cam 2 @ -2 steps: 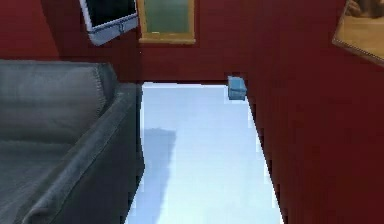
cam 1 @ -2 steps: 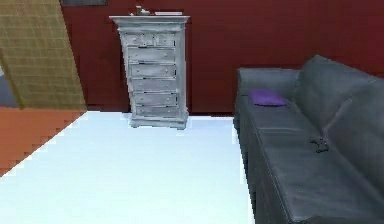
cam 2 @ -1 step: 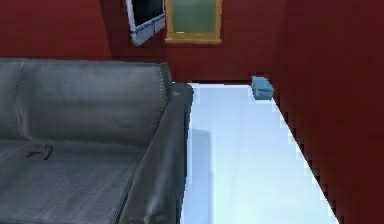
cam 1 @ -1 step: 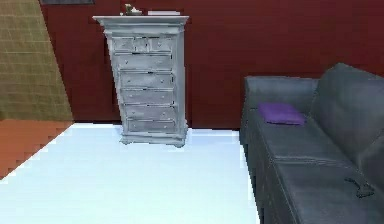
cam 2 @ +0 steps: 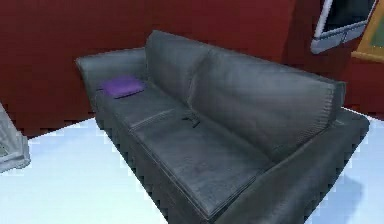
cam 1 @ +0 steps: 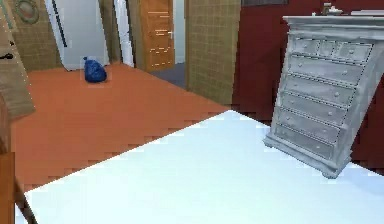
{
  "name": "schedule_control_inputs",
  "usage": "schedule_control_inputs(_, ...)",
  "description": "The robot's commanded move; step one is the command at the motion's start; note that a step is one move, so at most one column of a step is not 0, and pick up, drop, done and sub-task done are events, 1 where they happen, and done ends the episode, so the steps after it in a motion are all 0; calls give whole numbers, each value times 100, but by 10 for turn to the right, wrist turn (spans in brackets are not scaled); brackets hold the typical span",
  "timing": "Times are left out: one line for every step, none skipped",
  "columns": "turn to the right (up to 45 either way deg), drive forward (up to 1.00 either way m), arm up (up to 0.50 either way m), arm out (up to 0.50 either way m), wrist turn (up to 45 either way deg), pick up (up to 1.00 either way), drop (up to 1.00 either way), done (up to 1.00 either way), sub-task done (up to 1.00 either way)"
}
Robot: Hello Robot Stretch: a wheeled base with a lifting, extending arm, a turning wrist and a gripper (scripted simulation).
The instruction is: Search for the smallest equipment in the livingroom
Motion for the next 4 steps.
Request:
schedule_control_inputs(-300,0,0,0,0,0,0,0,0)
schedule_control_inputs(0,85,0,0,0,0,0,0,0)
schedule_control_inputs(-450,0,0,0,0,0,0,0,0)
schedule_control_inputs(-270,0,0,0,0,0,0,0,0)
